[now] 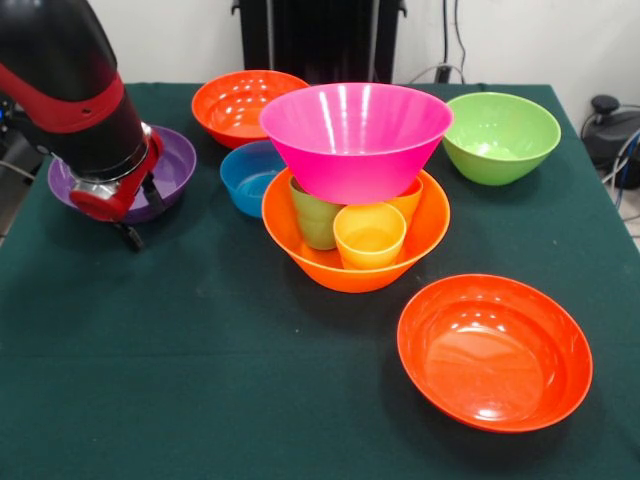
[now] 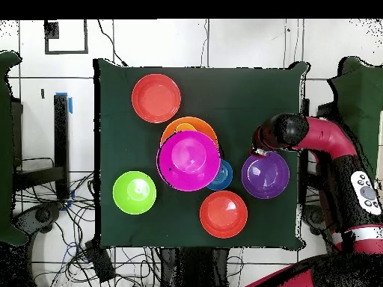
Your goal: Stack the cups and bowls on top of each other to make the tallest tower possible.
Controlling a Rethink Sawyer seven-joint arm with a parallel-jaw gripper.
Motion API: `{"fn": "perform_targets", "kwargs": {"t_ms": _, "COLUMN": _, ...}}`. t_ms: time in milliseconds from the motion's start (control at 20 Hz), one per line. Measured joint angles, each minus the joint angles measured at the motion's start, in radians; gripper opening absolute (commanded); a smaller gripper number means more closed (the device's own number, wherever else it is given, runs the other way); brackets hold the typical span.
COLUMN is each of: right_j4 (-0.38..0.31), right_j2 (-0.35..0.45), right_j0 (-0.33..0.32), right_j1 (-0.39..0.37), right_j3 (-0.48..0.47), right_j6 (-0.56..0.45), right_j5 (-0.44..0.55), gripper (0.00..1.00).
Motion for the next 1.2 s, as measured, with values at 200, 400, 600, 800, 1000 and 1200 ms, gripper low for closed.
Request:
{"fn": "perform_targets", "kwargs": {"t_ms": 200, "right_j4": 0.000, "right_j2": 0.000, "right_j0": 0.000, "right_j1": -0.001, "right_j3": 0.000, "right_j6": 0.000, "right_j5": 0.001, "gripper": 1.00}}
{"fn": "perform_targets", "kwargs": {"t_ms": 400, "right_j4": 0.000, "right_j2": 0.000, "right_j0": -0.003, "right_j1": -0.009, "right_j3": 0.000, "right_j6": 0.000, "right_j5": 0.007, "gripper": 1.00}}
{"fn": "perform_targets", "kwargs": {"t_ms": 600, "right_j4": 0.000, "right_j2": 0.000, "right_j0": -0.006, "right_j1": -0.022, "right_j3": 0.000, "right_j6": 0.000, "right_j5": 0.017, "gripper": 1.00}}
{"fn": "perform_targets", "kwargs": {"t_ms": 800, "right_j4": 0.000, "right_j2": 0.000, "right_j0": -0.007, "right_j1": -0.037, "right_j3": 0.000, "right_j6": 0.000, "right_j5": 0.027, "gripper": 1.00}}
{"fn": "perform_targets", "kwargs": {"t_ms": 1000, "right_j4": 0.000, "right_j2": 0.000, "right_j0": -0.012, "right_j1": -0.057, "right_j3": 0.000, "right_j6": 0.000, "right_j5": 0.032, "gripper": 1.00}}
{"fn": "perform_targets", "kwargs": {"t_ms": 1200, "right_j4": 0.000, "right_j2": 0.000, "right_j0": -0.019, "right_j1": -0.066, "right_j3": 0.001, "right_j6": 0.000, "right_j5": 0.032, "gripper": 1.00}}
